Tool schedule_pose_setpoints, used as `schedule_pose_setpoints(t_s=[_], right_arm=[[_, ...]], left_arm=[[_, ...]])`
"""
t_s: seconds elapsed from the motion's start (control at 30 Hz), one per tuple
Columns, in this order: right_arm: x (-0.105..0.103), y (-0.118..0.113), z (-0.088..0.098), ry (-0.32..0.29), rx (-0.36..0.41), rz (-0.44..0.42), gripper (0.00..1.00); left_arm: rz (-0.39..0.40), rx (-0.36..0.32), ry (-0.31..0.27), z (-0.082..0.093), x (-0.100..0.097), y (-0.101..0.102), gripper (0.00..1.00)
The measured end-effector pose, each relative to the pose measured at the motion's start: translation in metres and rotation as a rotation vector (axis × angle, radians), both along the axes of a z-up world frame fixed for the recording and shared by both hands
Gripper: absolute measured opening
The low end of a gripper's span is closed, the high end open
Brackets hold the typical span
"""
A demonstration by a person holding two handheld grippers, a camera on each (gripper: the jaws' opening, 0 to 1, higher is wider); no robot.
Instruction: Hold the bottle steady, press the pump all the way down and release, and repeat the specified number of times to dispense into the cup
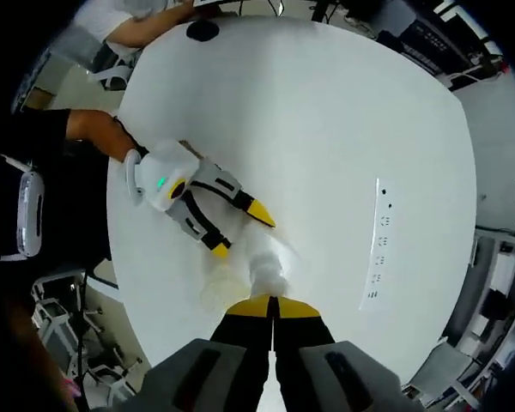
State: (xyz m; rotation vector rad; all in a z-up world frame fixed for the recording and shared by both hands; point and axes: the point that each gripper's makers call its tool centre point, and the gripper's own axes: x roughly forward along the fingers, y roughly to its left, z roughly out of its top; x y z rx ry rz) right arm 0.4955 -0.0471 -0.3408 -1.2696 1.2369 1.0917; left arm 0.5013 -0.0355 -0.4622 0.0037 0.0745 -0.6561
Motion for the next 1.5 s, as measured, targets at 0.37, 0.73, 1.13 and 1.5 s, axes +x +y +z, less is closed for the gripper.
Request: schedule_pose_setpoints(t_s=[0.37, 0.73, 1.13, 1.5], right_arm=[[-0.0001, 0.0026, -0.0006, -0.006, 0.061, -0.028, 0.0], [-0.0001, 0.0044, -0.0006, -0.007, 0.091, -0.037, 0.0], [0.001, 0.0053, -0.0014, -0.007, 0.065, -0.07, 0.0], [-0.0003, 0.0058, -0.0021, -0.037, 0.086, -0.057, 0.0]], left_arm=[[-0.001, 0.001, 0.003, -0.0009, 0.004, 0.0032, 0.4], [-0.001, 0.001, 0.004, -0.0006, 0.0046, 0.0059, 0.4], [-0.005, -0.002, 0.006, -0.0005, 0.0063, 0.0059, 0.4], [-0.005, -0.002, 0.009, -0.0006, 0.0043, 0.005, 0.4]])
